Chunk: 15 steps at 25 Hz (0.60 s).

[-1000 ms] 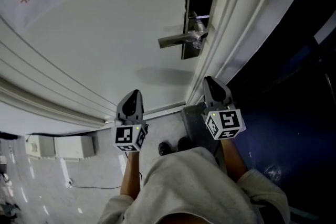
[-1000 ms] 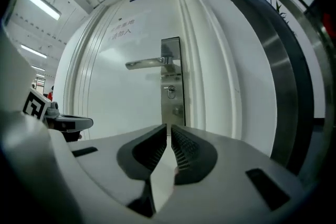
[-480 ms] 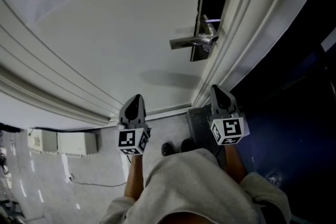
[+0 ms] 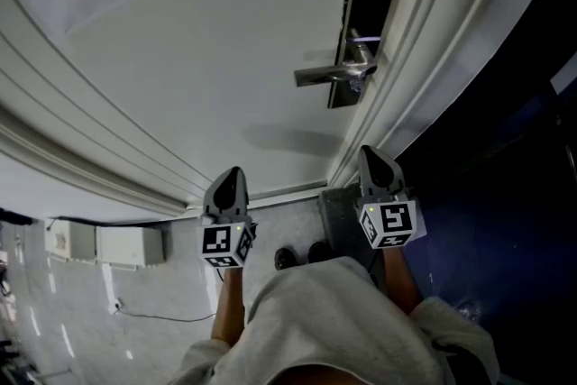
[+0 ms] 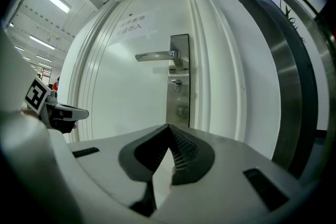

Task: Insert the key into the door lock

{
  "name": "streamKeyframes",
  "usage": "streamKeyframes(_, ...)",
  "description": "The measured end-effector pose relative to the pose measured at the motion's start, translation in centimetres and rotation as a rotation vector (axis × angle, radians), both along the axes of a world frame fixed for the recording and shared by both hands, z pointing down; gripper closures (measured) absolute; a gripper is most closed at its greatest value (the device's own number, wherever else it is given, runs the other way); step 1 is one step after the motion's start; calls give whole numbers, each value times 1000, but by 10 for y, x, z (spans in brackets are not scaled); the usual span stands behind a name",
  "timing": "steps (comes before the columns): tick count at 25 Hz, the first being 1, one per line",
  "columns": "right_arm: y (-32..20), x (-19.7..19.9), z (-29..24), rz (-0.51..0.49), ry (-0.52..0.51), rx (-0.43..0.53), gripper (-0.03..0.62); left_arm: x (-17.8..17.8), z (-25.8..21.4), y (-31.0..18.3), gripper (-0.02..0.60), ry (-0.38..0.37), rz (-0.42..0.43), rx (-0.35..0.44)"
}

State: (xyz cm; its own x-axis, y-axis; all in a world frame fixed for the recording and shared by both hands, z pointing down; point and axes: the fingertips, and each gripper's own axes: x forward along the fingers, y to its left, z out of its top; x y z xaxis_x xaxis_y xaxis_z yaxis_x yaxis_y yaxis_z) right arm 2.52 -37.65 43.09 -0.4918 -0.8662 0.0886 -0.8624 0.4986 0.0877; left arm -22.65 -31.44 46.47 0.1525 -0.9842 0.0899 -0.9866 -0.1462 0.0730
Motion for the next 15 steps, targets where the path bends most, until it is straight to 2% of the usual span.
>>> streamKeyframes(9,-2,-3,-1,-7,-3,1,574,1,-4,-3,563,-3,3,11)
streamKeyframes(13,-4,-4,1,-10,-11,-4,574,2,1,-4,563,2,1,-21)
streamKeyframes(15,-5,-5,2,-12,-9,-7,574,3,-2,-6,563,-3,8,1)
